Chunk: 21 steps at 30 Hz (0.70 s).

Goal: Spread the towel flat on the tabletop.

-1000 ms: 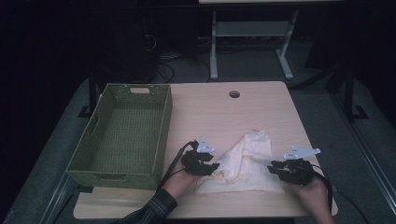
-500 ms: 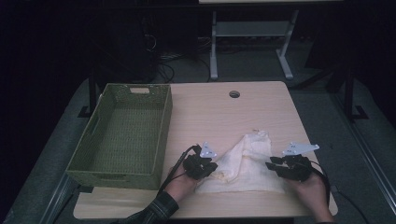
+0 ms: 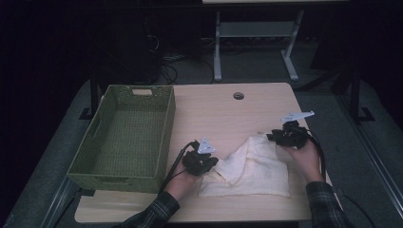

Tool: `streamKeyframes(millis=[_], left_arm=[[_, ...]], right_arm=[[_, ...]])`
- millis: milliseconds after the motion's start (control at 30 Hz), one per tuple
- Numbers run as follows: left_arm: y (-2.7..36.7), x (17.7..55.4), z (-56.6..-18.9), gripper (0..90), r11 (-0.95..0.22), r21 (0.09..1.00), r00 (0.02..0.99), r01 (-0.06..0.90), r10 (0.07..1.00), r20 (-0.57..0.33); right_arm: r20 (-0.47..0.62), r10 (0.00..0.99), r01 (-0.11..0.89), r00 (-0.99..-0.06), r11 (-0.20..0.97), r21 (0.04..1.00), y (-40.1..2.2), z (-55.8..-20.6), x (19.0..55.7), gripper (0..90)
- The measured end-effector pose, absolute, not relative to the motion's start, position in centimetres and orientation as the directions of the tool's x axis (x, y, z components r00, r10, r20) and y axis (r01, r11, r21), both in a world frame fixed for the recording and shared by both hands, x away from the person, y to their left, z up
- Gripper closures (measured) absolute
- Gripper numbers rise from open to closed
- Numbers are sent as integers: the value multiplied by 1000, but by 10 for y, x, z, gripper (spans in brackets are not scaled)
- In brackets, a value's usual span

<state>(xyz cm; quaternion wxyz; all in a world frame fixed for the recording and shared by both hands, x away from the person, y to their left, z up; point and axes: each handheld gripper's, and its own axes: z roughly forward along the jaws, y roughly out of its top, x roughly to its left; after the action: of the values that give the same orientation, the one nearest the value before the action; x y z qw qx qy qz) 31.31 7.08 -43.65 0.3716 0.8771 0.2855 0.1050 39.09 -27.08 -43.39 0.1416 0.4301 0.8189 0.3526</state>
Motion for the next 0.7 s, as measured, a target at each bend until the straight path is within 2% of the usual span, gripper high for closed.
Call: streamKeyframes(millis=[333,433,467,567,700], left_arm=[[70,322,-434,891,-537,727,803,429,594,-35],[71,325,-432,891,-529,731,799,431,601,-35],[71,326,-432,891,-524,734,796,432,605,-37],[72,331,-429,891,-506,740,784,443,619,-46],[75,336,-424,892,-488,749,770,449,637,-47]], right_arm=[[49,819,652,-572,418,633,-254,-454,441,693],[57,813,666,-579,432,608,-251,-459,447,732],[53,811,663,-582,436,608,-250,-460,447,793],[59,810,663,-584,435,609,-250,-462,448,863],[71,811,664,-580,421,618,-253,-463,449,886]])
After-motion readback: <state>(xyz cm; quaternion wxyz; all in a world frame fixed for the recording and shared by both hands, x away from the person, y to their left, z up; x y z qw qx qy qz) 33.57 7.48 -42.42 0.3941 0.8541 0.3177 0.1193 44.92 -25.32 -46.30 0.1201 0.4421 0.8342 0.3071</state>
